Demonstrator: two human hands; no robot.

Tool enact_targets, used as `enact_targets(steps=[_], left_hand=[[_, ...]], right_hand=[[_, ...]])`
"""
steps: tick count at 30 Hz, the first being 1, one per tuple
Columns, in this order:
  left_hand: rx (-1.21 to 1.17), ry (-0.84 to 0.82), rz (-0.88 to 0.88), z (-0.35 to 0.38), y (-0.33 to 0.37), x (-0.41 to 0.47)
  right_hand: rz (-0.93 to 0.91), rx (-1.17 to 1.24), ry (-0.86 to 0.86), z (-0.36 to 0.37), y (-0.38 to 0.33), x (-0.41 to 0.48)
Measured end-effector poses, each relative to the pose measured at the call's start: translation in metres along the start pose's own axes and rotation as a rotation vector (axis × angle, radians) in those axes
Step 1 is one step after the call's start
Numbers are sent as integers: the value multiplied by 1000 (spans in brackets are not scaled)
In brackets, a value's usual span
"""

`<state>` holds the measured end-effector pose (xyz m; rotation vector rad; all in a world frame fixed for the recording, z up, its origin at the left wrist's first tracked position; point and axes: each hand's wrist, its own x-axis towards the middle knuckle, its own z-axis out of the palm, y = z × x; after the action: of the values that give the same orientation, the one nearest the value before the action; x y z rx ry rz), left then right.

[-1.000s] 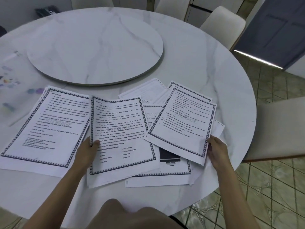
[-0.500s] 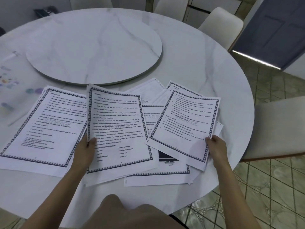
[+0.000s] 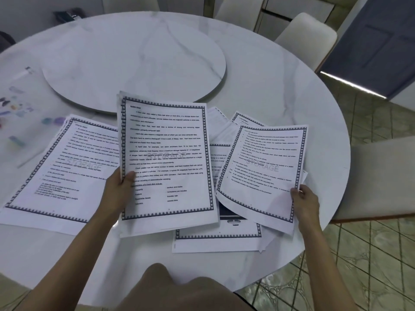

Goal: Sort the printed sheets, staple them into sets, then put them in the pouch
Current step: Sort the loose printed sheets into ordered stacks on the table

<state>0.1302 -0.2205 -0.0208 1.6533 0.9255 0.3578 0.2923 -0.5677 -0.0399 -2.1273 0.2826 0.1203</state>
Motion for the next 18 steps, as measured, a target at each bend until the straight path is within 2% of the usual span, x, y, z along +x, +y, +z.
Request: enact_targets(steps=[8,18], left_hand=[[-74,9,-3,-5,7,3],[-97,-31,-3,4,19,4]], right_hand=[[-24,78,7,0,3,3],[27,311,-110,8,-1,0]])
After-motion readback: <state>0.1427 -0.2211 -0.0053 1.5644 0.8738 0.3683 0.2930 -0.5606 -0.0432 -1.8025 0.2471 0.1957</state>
